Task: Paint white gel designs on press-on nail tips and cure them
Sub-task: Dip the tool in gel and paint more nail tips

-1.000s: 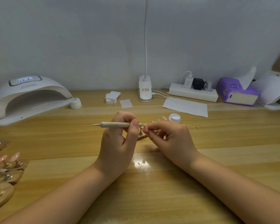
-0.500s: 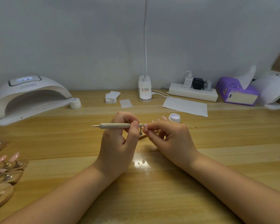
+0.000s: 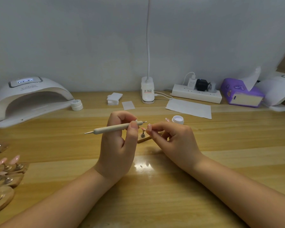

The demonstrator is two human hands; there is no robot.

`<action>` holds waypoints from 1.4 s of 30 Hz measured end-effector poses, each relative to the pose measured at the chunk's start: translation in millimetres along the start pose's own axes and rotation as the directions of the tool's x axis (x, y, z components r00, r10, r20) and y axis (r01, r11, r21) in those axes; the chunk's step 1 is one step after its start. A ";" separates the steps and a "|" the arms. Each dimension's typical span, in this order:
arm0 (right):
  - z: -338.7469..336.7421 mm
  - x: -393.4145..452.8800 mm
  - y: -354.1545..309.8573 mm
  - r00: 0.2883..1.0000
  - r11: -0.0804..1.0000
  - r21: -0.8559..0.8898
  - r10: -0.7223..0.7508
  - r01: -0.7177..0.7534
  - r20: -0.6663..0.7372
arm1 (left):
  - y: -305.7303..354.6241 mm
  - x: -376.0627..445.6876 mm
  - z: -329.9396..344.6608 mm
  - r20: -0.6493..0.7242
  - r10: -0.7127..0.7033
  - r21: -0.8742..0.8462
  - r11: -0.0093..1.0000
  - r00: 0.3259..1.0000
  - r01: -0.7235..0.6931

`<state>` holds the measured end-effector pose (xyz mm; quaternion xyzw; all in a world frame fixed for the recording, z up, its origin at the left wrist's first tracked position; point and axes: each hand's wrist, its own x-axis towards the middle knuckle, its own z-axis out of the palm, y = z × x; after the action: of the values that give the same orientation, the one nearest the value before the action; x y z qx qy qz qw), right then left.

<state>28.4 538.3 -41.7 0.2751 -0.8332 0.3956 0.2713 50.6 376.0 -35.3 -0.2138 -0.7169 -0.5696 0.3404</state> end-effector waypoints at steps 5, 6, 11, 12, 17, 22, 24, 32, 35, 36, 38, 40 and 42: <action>0.0 -0.2 0.1 0.998 0.999 0.040 -0.014 0.016 -0.054 | 0.6 0.0 -0.1 0.011 -0.003 -0.006 1.000 1.000 0.004; -0.1 0.1 0.5 0.997 0.998 0.051 -0.021 0.025 -0.075 | 0.8 -0.2 0.1 0.011 0.000 -0.006 1.000 1.000 0.000; -1.3 1.3 2.9 0.987 0.995 0.063 -0.073 0.082 -0.141 | 2.1 -1.7 0.1 0.030 0.016 0.015 1.000 0.999 -0.016; -1.4 1.3 3.3 0.987 0.994 0.062 -0.079 0.088 -0.142 | 2.5 -1.7 0.1 0.036 0.021 0.025 0.999 0.999 -0.022; -0.4 0.7 3.9 0.991 0.996 0.056 -0.069 0.076 -0.117 | 3.6 -1.0 -0.1 0.059 0.040 0.065 0.997 0.997 -0.044; 0.3 0.8 2.7 0.993 0.997 0.044 -0.059 0.064 -0.103 | 3.7 -1.2 0.0 0.073 0.052 0.079 0.995 0.996 -0.058; 0.2 0.6 2.4 0.993 0.997 0.038 -0.058 0.062 -0.104 | 3.8 -1.1 0.0 0.072 0.057 0.080 0.995 0.996 -0.062; 0.7 0.2 4.4 0.995 0.997 0.028 -0.065 0.067 -0.077 | 3.9 -0.3 -0.1 0.075 0.104 0.098 0.989 0.992 -0.111; 0.7 -0.2 4.3 0.993 0.996 0.015 -0.081 0.082 -0.082 | 3.8 -0.1 0.0 0.073 0.103 0.099 0.989 0.992 -0.110; 0.7 -0.1 4.4 0.993 0.996 0.014 -0.083 0.085 -0.084 | 3.8 -0.1 0.0 0.074 0.103 0.099 0.989 0.992 -0.110; 0.8 0.0 4.5 0.993 0.996 0.014 -0.085 0.087 -0.088 | 4.0 -0.2 0.0 0.074 0.105 0.103 0.988 0.992 -0.112; 0.6 -0.1 4.6 0.993 0.996 0.011 -0.084 0.085 -0.087 | 4.2 -0.3 -0.3 0.073 0.103 0.104 0.988 0.992 -0.110; 0.1 -0.3 4.6 0.993 0.996 0.008 -0.085 0.086 -0.084 | 4.2 -0.5 -0.5 0.074 0.102 0.102 0.989 0.992 -0.109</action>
<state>25.5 540.8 -44.3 0.2953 -0.8062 0.3998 0.3209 54.0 376.7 -32.8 -0.2525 -0.7450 -0.5042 0.3563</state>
